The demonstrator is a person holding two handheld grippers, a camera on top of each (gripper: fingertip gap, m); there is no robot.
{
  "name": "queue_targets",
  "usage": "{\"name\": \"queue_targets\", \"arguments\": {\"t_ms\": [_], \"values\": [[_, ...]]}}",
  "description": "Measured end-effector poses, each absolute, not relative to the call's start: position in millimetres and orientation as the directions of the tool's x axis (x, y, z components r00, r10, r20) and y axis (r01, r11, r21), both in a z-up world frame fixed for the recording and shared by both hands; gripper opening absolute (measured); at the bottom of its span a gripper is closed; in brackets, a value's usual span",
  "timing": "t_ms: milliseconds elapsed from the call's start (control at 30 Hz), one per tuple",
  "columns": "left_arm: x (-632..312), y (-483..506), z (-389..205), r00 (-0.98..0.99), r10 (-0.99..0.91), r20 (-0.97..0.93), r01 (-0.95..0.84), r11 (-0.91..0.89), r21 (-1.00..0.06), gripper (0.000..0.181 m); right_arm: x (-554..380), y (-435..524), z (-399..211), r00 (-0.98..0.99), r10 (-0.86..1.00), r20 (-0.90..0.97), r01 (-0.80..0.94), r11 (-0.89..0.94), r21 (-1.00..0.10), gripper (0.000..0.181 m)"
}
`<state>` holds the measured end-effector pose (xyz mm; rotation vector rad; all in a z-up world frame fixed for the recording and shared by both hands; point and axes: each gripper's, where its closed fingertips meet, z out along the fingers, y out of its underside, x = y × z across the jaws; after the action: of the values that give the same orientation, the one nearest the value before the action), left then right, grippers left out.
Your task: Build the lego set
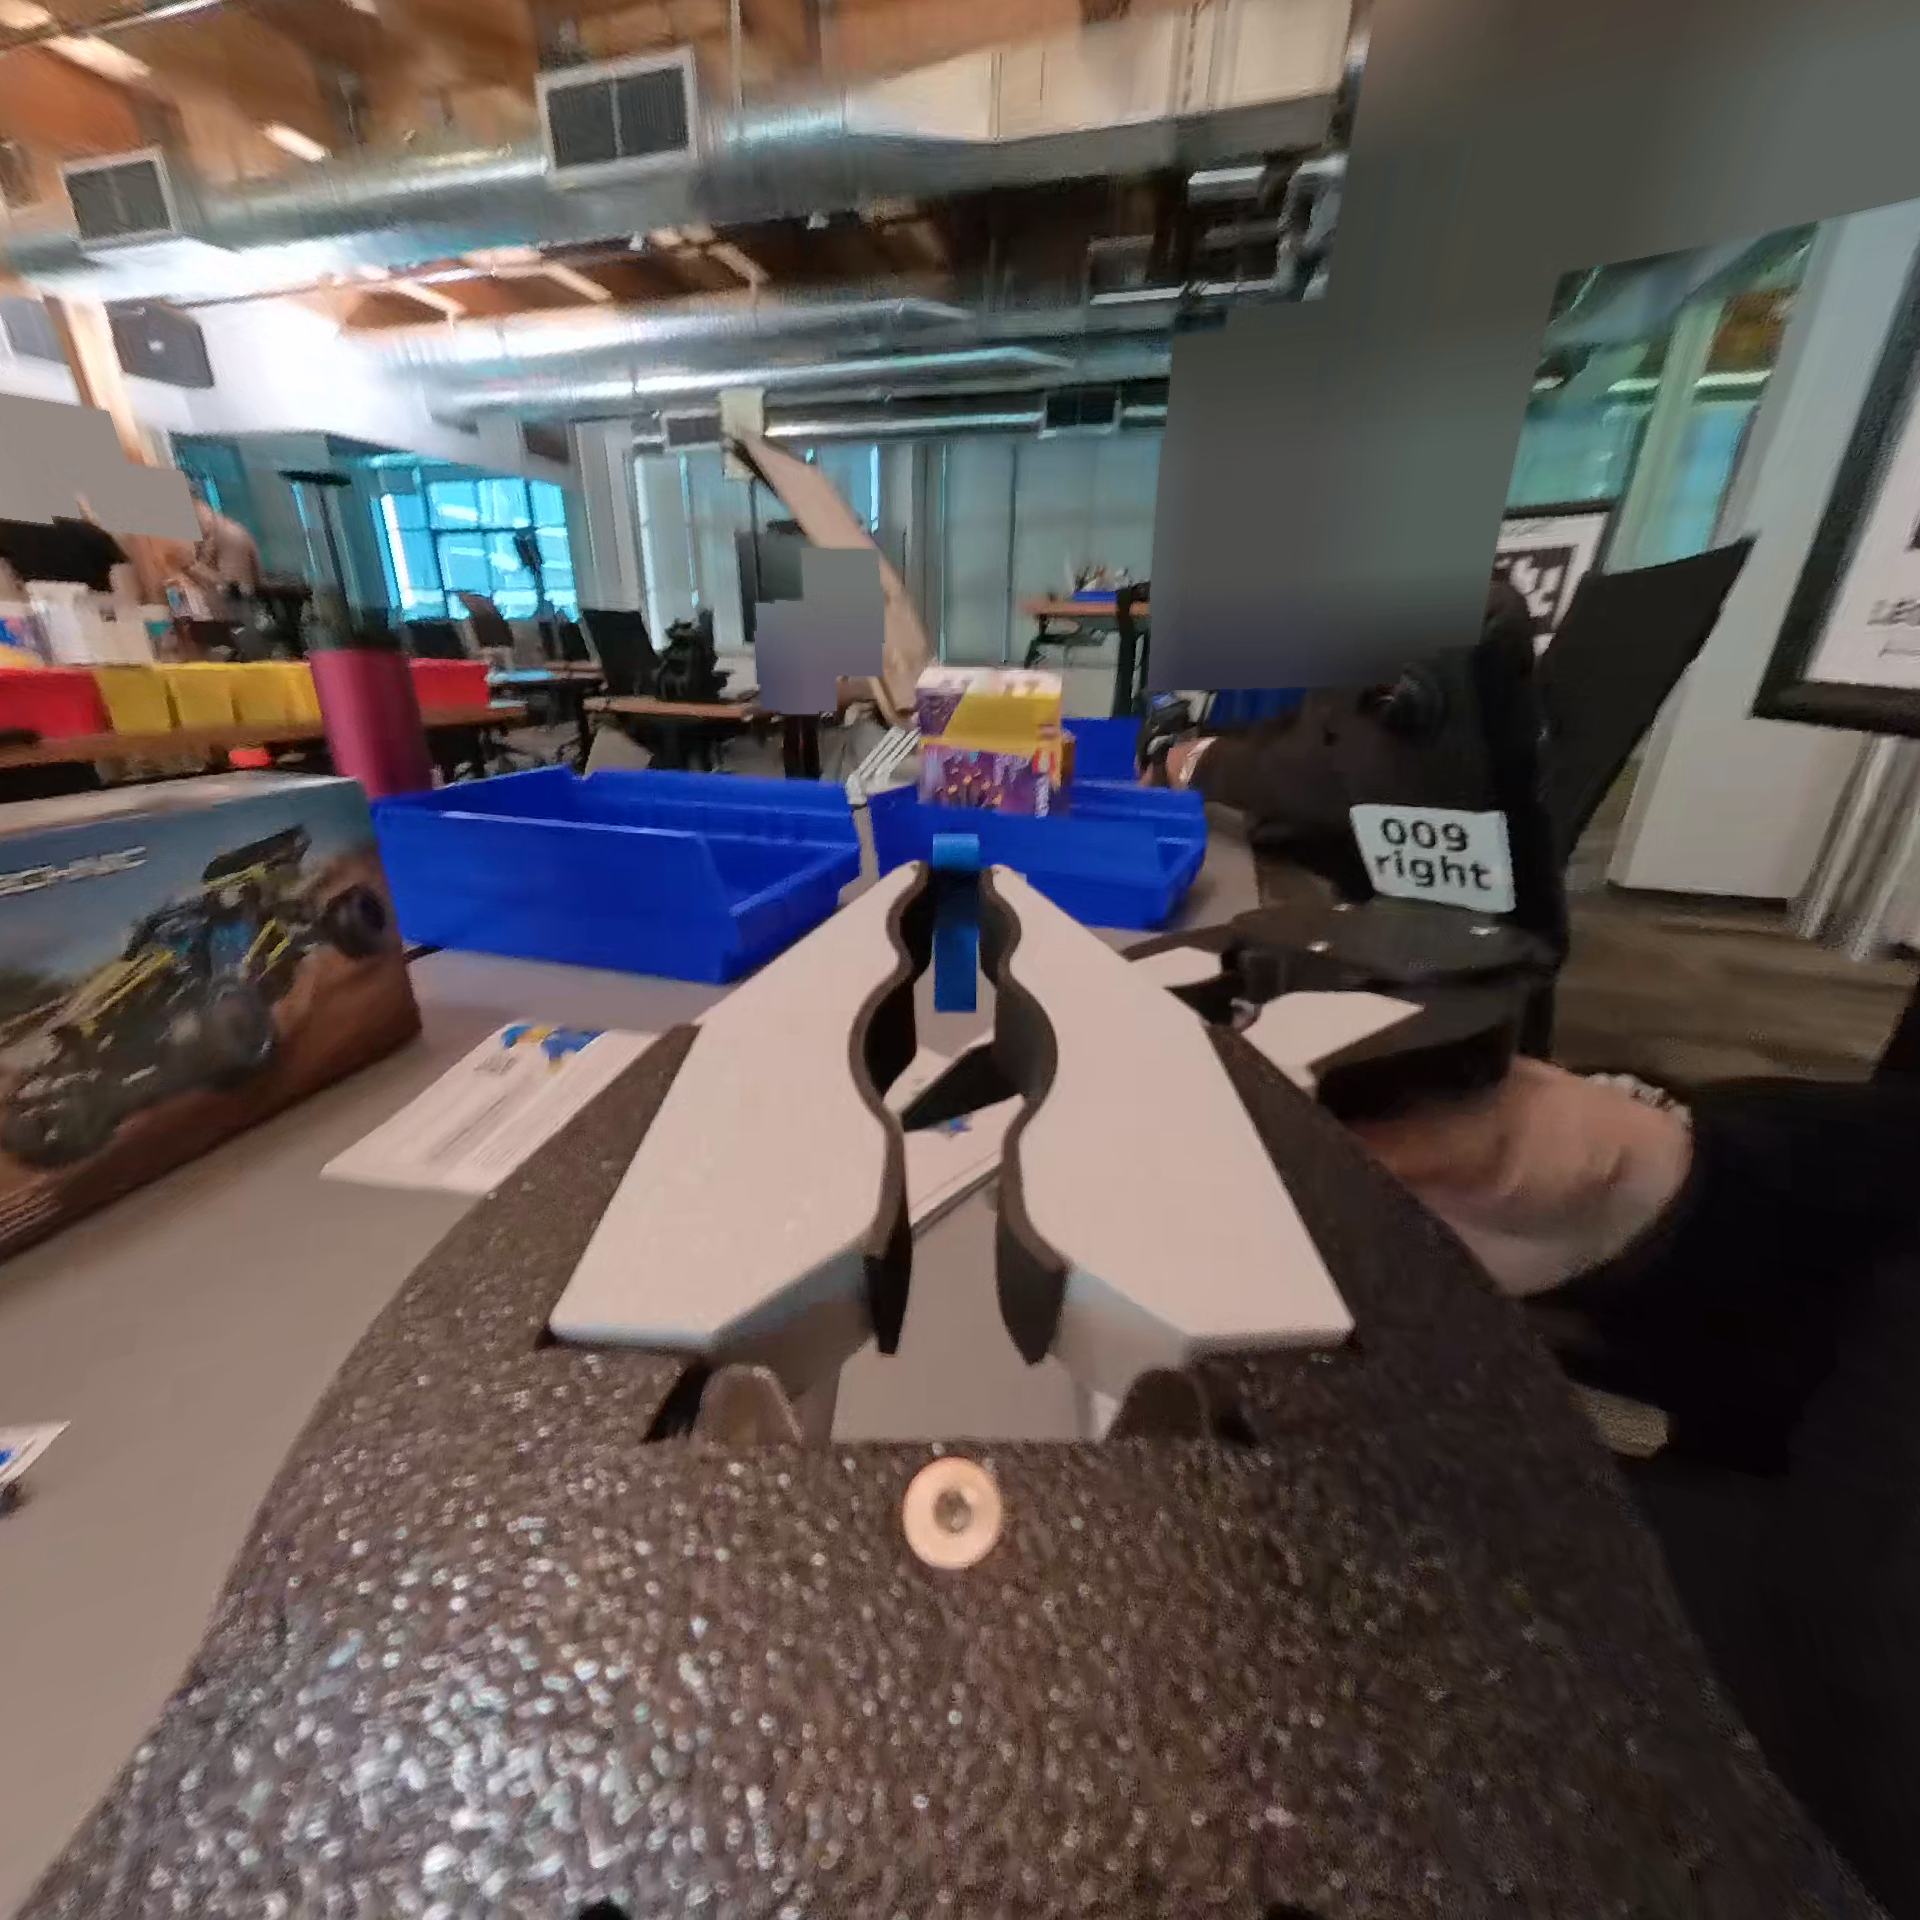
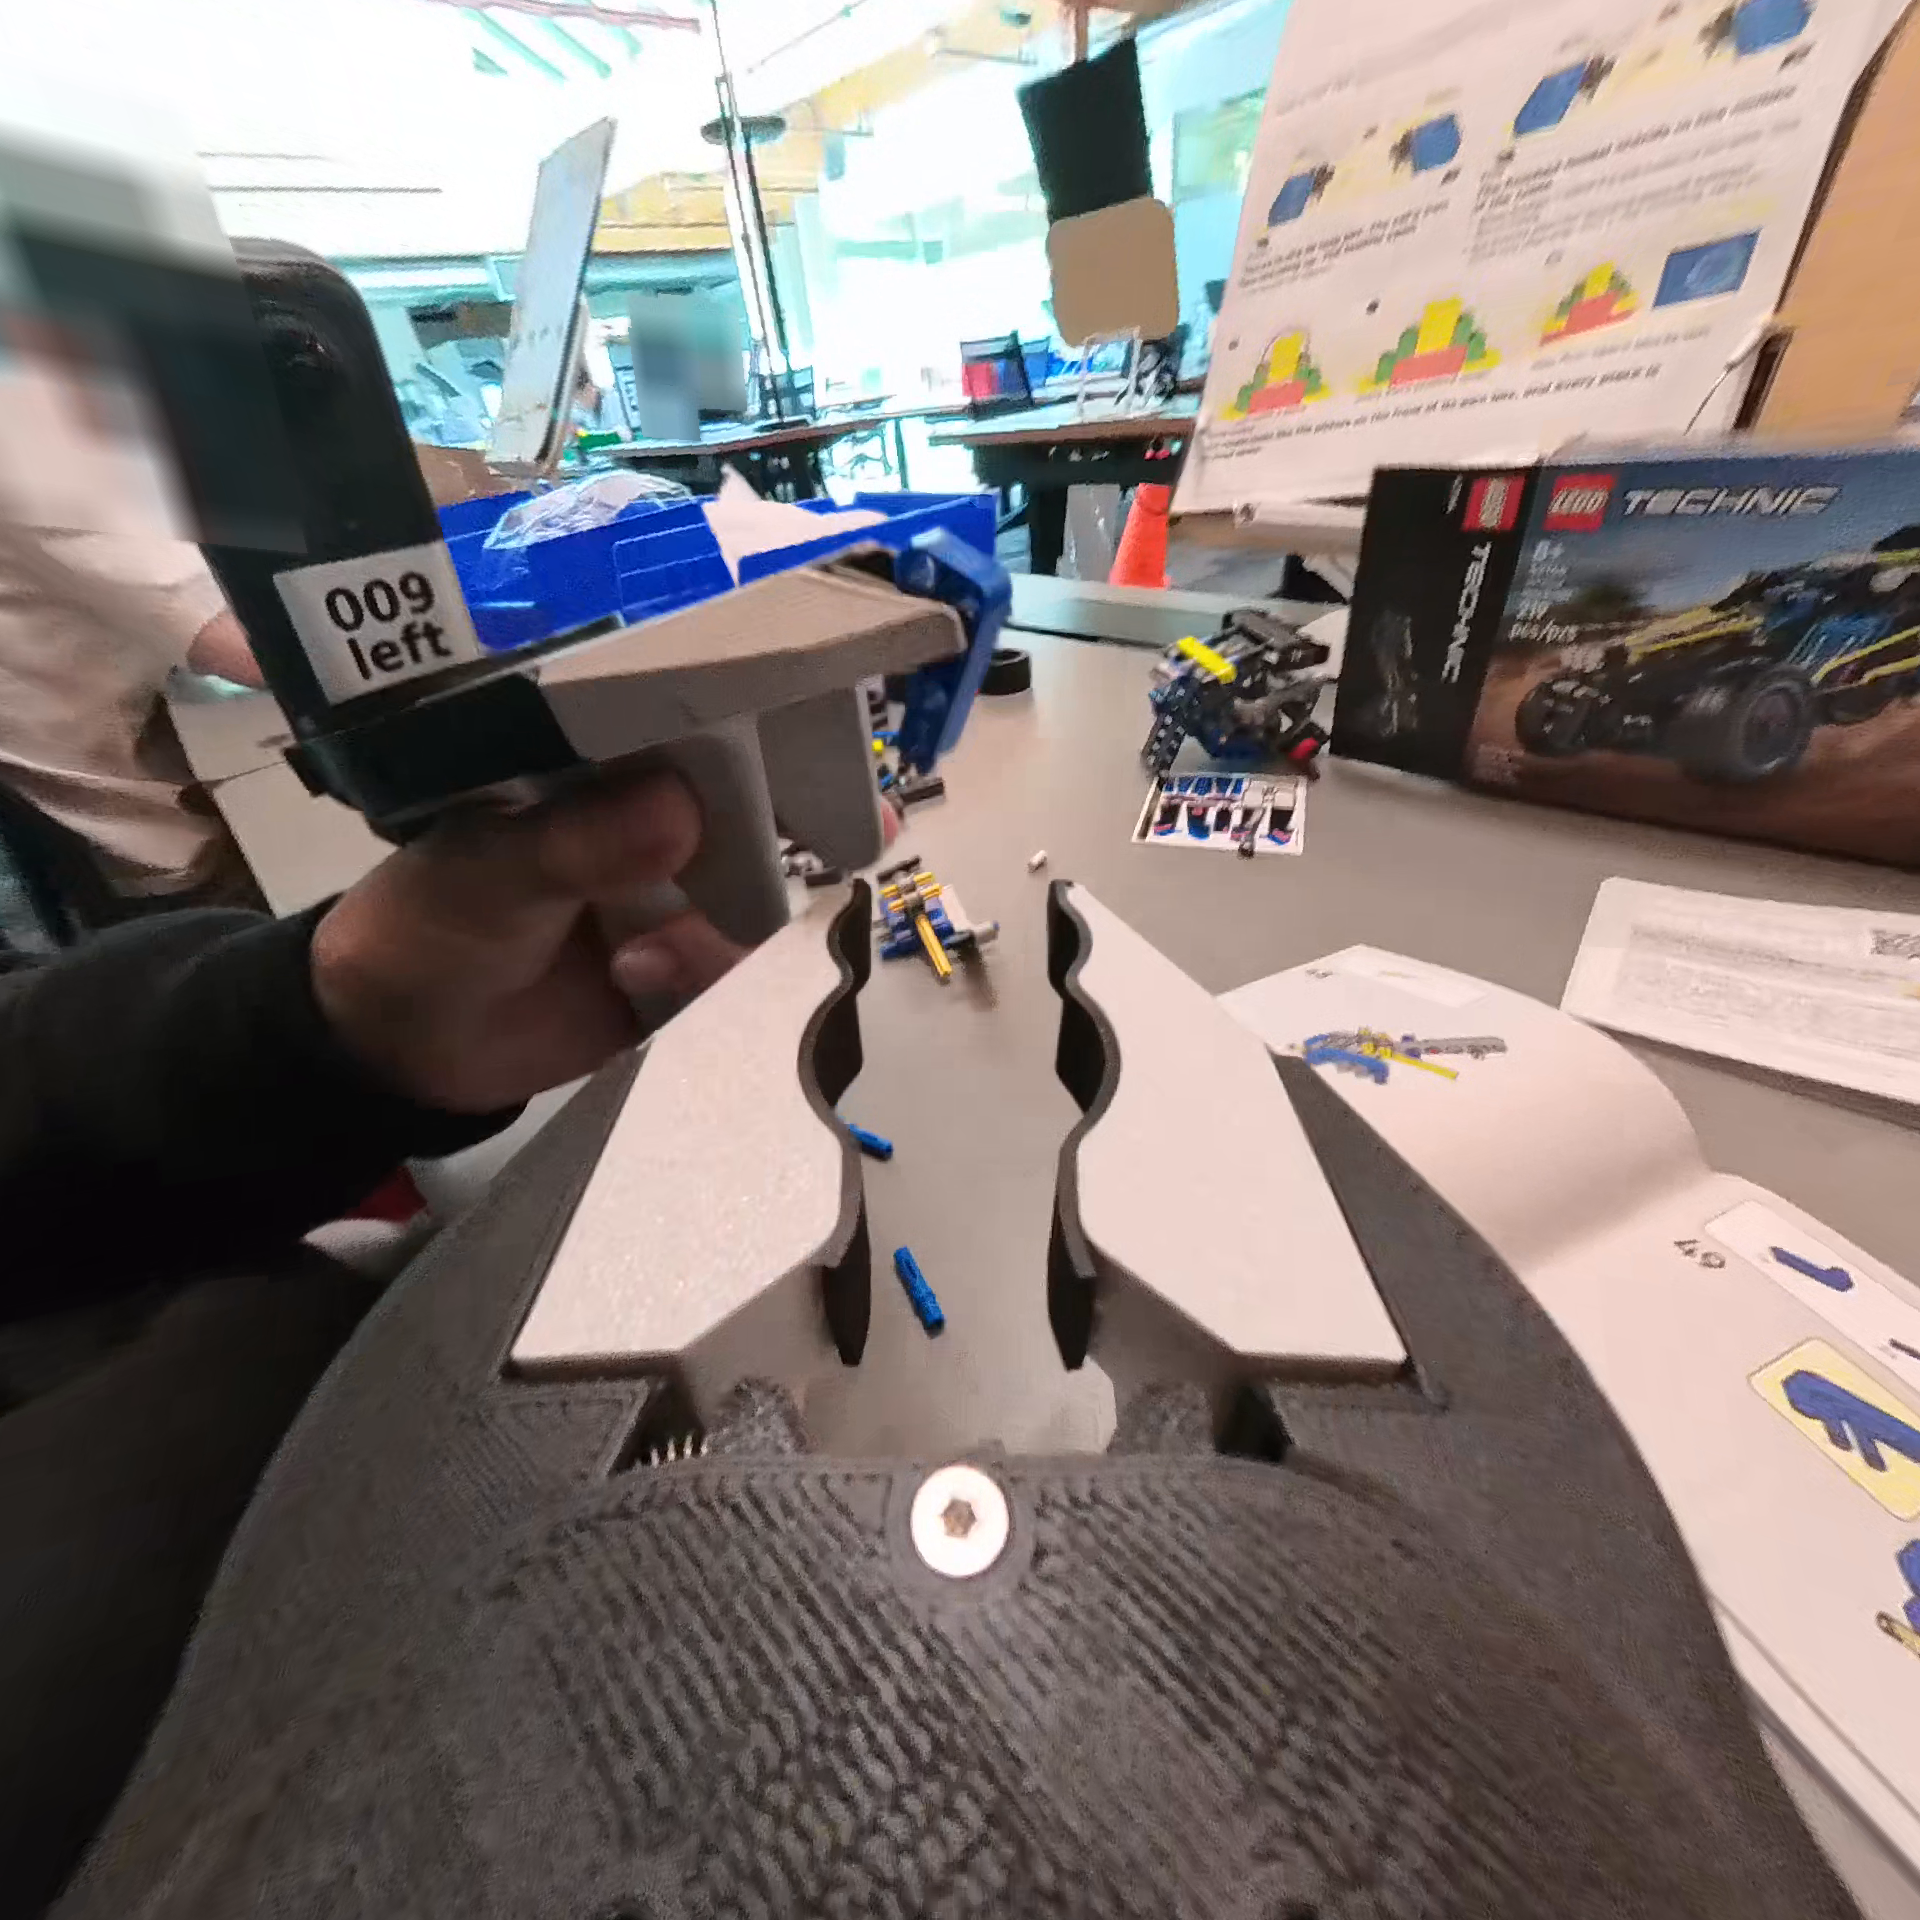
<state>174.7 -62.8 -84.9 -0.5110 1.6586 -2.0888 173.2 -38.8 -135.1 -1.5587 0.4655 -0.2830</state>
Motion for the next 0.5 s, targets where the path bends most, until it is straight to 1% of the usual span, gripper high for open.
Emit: {"name": "queue_targets", "arguments": {"t_ms": [100,167,233,300,367,433,467,500], "values": [[168,-71,-84,-0.859,-0.508,0.055,0.087,-0.252,-0.964,0.004,169,-37,-120,0.877,-0.477,-0.065,-0.046,0.052,-0.998,0.025],[167,-71,-82,-0.863,-0.495,0.095,0.07,-0.304,-0.95,0.004,171,-40,-114,0.864,-0.503,-0.027,0.0,0.053,-0.999,0.018],[167,-67,-81,-0.86,-0.494,0.128,0.058,-0.344,-0.937,0.004,172,-41,-110,0.854,-0.52,0.002,0.033,0.049,-0.998,0.015],[168,-62,-79,-0.858,-0.487,0.163,0.045,-0.389,-0.92,0.004,169,-36,-108,0.859,-0.512,0.015,0.048,0.052,-0.997,0.018],[168,-58,-78,-0.863,-0.462,0.206,0.018,-0.435,-0.9,0.005,169,-30,-110,0.859,-0.511,0.02,0.041,0.029,-0.999,0.025],[167,-55,-76,-0.864,-0.445,0.234,0.004,-0.471,-0.882,0.004,169,-26,-106,0.851,-0.525,0.026,0.056,0.042,-0.998,0.025],[167,-54,-76,-0.863,-0.449,0.232,0.008,-0.471,-0.882,0.004,169,-26,-103,0.845,-0.534,0.035,0.069,0.044,-0.997,0.022],[167,-53,-78,-0.858,-0.461,0.225,0.015,-0.462,-0.887,0.005,170,-26,-100,0.834,-0.549,0.058,0.09,0.033,-0.995,0.014]]}}
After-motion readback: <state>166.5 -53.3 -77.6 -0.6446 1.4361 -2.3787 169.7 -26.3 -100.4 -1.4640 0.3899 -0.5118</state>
